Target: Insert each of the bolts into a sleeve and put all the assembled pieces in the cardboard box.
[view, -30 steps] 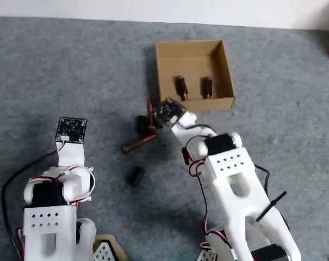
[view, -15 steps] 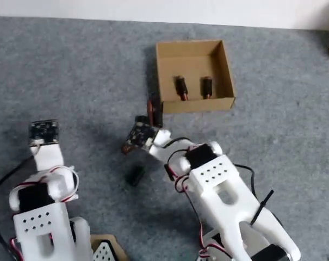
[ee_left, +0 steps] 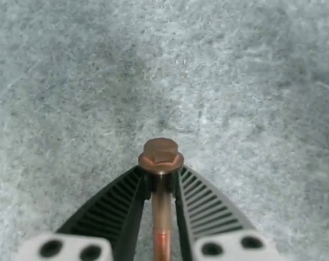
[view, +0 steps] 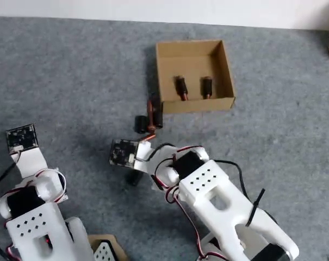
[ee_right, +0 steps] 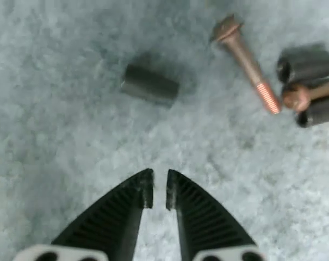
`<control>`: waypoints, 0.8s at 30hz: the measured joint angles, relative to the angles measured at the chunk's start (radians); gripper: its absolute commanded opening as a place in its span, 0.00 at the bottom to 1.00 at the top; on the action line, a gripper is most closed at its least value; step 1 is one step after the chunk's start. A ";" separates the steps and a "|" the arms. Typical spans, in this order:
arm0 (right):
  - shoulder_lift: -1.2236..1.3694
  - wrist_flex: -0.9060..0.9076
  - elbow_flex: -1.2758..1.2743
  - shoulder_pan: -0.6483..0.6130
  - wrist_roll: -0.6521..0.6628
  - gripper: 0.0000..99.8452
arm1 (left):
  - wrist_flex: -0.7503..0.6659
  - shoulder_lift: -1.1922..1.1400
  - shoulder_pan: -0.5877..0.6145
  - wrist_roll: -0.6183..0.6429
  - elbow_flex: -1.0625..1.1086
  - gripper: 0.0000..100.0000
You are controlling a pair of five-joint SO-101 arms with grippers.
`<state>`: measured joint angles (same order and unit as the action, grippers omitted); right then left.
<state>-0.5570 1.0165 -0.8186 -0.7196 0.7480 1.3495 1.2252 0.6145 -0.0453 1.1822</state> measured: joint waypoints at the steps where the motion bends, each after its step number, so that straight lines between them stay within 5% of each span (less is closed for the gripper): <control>1: 0.000 -0.021 0.000 0.000 -0.038 0.05 | 0.000 0.000 -0.002 0.000 0.000 0.01; 11: 0.000 -0.175 -0.130 -0.187 -0.164 0.06 | 0.000 0.000 0.021 0.000 0.000 0.01; 24: 0.000 -0.109 -0.138 -0.261 0.371 0.15 | -0.057 0.002 0.107 0.002 0.031 0.01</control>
<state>-0.5570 0.9076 -0.9567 -0.9805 1.1193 1.2927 1.2267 0.7219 -0.0437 1.2129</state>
